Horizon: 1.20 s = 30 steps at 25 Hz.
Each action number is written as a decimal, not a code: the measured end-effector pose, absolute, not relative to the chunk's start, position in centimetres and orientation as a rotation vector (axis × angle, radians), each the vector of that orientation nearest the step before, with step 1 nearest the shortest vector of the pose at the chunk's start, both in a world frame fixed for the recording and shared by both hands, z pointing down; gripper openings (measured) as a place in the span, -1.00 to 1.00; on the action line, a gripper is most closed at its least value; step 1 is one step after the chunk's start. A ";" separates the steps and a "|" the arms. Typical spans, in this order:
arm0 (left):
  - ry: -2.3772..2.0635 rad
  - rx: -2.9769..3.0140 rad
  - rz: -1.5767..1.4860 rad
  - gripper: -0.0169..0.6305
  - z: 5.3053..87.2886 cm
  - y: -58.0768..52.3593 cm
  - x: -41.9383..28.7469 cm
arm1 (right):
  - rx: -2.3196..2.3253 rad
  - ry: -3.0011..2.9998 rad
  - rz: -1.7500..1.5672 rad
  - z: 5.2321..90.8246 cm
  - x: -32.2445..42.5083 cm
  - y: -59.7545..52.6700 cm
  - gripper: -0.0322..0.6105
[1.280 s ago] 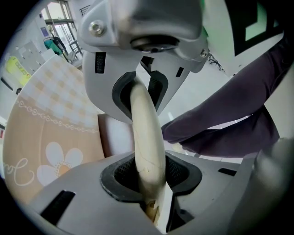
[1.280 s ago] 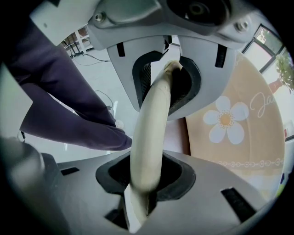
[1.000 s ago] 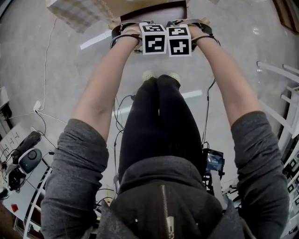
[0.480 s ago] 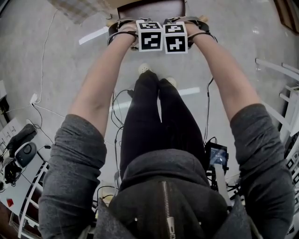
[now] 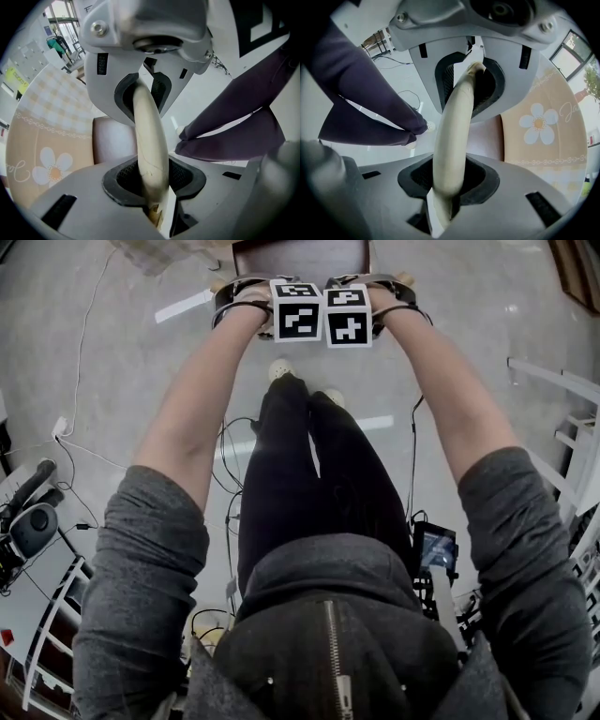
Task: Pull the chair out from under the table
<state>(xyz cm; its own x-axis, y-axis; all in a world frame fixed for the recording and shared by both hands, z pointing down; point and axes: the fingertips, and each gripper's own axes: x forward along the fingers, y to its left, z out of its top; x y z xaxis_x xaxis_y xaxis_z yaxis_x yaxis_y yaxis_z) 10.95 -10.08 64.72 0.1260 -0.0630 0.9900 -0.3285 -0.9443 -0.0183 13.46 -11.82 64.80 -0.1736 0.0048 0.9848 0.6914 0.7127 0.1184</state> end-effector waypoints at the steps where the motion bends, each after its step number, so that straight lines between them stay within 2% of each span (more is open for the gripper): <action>1: -0.390 2.195 1.908 -0.54 64.7 -9.9 11.3 | -0.572 -1.646 -0.674 64.7 13.8 -11.7 -0.54; 30: -0.382 2.187 1.893 -0.54 66.0 -1.9 14.1 | -0.598 -1.640 -0.659 66.1 16.7 -3.7 -0.54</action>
